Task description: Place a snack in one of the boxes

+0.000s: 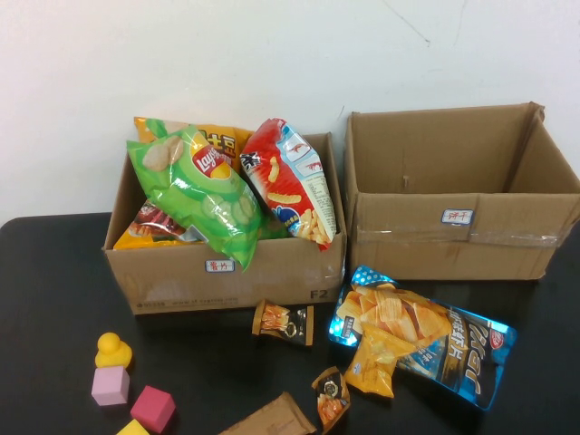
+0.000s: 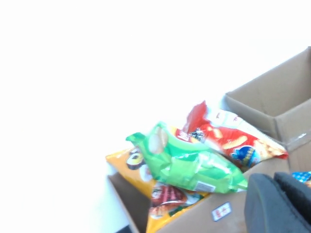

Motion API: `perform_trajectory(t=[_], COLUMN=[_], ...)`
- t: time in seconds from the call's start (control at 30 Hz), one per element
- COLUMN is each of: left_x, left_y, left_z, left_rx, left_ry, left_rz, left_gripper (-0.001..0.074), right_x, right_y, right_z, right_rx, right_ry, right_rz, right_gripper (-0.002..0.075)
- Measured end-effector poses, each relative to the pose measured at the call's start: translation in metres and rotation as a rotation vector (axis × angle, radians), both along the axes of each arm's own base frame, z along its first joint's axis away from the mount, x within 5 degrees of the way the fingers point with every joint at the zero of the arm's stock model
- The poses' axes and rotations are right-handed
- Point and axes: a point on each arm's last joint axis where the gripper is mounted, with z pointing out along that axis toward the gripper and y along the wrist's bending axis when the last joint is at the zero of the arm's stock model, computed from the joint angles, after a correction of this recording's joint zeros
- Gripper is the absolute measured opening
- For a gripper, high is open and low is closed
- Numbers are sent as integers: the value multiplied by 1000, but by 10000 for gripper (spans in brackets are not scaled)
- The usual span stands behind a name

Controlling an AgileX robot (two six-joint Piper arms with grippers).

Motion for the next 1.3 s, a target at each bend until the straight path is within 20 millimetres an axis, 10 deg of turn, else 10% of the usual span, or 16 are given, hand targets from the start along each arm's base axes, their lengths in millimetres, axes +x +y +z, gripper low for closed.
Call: perform_trajectory(t=[0.67, 1.3], left_x=[-2, 16], left_y=[1, 6], left_z=[-6, -59], left_rx=[63, -66], left_ry=[30, 49], left_rz=[2, 61], left_gripper=[-1, -1], right_x=[1, 1], right_y=[15, 16], right_z=[-3, -2], right_rx=[116, 123], right_ry=[-84, -92], right_rz=[123, 126], right_gripper=[-1, -1])
